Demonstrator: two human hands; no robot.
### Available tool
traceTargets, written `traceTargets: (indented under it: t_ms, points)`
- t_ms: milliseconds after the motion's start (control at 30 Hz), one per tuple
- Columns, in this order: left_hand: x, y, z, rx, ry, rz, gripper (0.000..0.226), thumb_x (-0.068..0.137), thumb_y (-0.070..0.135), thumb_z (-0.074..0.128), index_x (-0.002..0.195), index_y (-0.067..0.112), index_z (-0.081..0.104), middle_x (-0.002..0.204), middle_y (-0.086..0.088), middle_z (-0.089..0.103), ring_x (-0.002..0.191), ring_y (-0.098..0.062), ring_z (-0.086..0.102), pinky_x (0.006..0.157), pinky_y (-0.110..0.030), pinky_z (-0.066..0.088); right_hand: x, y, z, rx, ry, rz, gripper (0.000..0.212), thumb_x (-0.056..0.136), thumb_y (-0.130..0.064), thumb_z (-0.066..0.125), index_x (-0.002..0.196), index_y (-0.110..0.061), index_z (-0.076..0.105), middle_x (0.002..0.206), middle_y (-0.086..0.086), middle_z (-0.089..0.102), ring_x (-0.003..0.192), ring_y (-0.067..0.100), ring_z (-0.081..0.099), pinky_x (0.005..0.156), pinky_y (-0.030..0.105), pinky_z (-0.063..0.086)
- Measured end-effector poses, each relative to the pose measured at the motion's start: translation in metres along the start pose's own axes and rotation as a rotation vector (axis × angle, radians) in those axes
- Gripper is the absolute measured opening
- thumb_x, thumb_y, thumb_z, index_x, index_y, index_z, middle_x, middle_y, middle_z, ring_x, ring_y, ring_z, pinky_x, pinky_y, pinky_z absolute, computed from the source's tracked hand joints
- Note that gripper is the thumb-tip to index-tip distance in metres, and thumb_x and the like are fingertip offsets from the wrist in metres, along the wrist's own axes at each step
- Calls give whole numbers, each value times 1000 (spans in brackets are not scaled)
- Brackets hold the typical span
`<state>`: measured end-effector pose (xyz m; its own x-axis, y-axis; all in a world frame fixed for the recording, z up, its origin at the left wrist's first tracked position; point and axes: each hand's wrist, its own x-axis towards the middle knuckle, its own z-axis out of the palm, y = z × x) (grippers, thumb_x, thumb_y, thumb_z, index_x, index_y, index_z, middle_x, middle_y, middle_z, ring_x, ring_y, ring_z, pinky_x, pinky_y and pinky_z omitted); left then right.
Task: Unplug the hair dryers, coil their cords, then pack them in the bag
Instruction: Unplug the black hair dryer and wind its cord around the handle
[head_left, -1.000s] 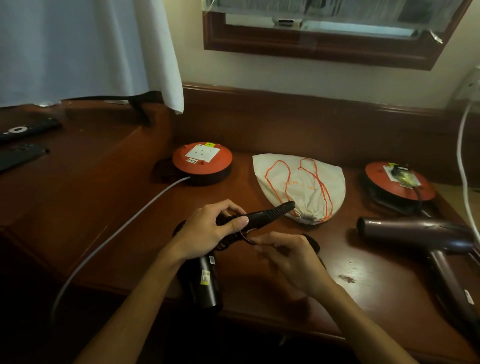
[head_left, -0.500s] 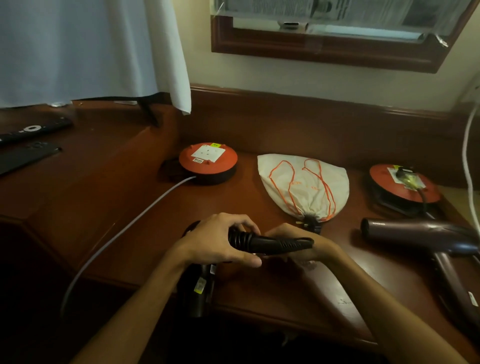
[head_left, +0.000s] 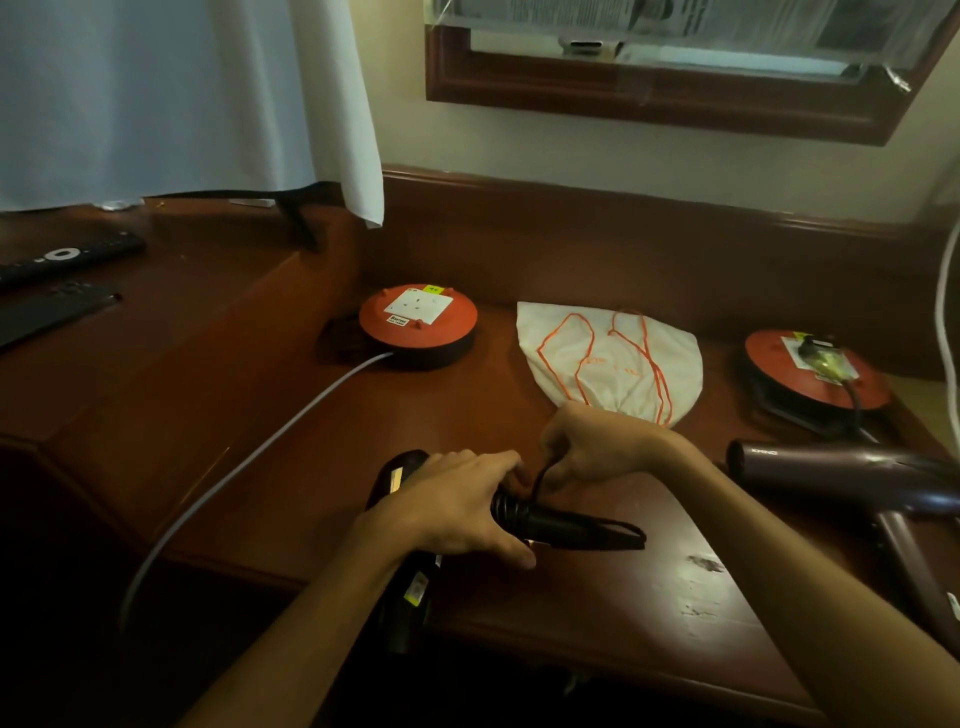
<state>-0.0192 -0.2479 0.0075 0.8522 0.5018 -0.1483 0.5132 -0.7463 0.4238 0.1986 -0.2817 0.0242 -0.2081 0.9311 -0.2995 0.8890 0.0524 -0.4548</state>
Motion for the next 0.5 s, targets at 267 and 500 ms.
traceTargets:
  t_ms: [267,500]
  points:
    - [8,-1,5,-3,166,-52,83,69,72,77,142,52,42,116,8,72,105,-18,66,74,-36,42,-24,-37,-8,-28,31,-6,18,95,-23,61,93,-9,72,82,11,71,71,25,68,62,41,55]
    - [3,-10,4,-250,378,-99,35,80,56,80,112,46,70,91,19,73,83,0,64,63,-20,44,-41,-62,9,-25,248,4,17,100,-16,50,88,-20,62,74,-6,59,61,11,56,54,24,40]
